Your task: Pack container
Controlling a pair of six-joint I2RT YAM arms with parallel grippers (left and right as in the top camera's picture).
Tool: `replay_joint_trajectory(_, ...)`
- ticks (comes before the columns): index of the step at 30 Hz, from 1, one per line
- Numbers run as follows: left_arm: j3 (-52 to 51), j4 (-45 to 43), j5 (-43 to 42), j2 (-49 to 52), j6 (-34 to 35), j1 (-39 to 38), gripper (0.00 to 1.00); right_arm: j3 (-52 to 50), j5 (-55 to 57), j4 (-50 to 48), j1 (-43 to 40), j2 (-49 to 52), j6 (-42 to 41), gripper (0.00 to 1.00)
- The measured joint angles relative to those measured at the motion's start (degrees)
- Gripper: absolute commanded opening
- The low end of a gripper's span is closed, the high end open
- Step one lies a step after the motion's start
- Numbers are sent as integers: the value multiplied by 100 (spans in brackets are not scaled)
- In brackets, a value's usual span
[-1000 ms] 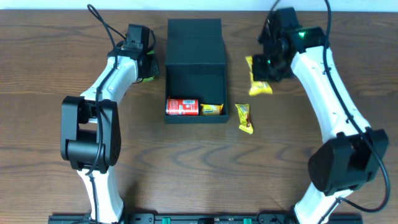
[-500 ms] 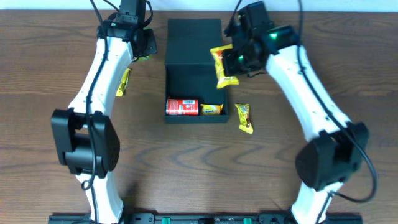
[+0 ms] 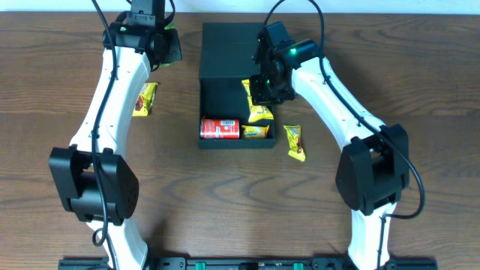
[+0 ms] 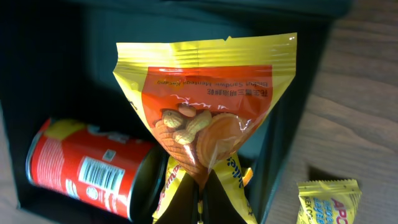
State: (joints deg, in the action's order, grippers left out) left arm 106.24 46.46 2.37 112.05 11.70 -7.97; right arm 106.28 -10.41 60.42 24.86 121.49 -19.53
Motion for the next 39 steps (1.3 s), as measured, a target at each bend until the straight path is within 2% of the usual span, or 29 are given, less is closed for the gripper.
replay_joint_trajectory(8,0,-4,0,0,-9,0,6,0,341,-37,181,0,-625,1)
replay_joint_trajectory(23,0,-7,0,0,-133,7,6,0,616,-85,190,293,-1005,2)
replay_joint_trajectory(24,0,-9,0,0,-138,11,6,0,616,-92,190,348,-1008,11)
replay_joint_trajectory(25,0,-9,0,0,-144,15,6,0,623,-96,190,407,-1036,28)
replay_joint_trajectory(26,0,-9,0,0,-146,17,6,-2,640,-109,190,472,-1047,38)
replay_joint_trajectory(29,0,-11,2,0,-149,28,6,-2,654,-133,188,553,-1064,47)
replay_joint_trajectory(34,0,-24,-17,0,-149,26,6,243,645,234,195,553,-1099,40)
replay_joint_trajectory(39,0,-79,-90,-24,-170,-94,6,1392,890,844,153,420,-868,32)
